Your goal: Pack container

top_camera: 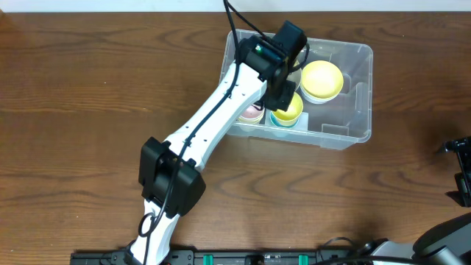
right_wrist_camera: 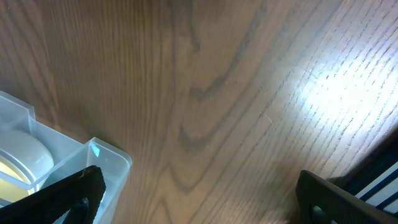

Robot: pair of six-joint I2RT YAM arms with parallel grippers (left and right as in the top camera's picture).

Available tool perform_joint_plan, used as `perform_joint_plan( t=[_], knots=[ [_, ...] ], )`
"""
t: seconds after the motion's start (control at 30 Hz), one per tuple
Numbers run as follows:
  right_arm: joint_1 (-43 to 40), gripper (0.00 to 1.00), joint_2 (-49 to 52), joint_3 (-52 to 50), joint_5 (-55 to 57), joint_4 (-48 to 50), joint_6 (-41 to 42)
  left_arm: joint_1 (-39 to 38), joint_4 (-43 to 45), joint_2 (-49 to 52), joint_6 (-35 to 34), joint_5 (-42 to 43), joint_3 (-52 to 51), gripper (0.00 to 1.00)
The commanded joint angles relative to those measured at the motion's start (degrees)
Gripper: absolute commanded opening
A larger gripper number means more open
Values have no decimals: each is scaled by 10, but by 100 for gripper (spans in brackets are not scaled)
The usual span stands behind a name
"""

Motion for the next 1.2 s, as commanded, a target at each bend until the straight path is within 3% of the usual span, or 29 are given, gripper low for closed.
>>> perform_joint_plan(
  t=[0.0,0.47,0.67,0.77,1.17],
  knots=[
    [-2,99,-9,1,-2,0,8,3,3,9,7,-7,-14,8],
    [-2,99,-9,1,-2,0,8,4,21,8,7,-7,-13,17],
    [-2,99,-9,1,-2,0,8,7,6,-13,7,-7,13,36],
    [-2,99,-9,1,-2,0,8,14,-10,-50,7,-7,31,43],
    [-2,99,-9,1,-2,0,8,125,-133,-304,7,-9,32,47]
  ],
)
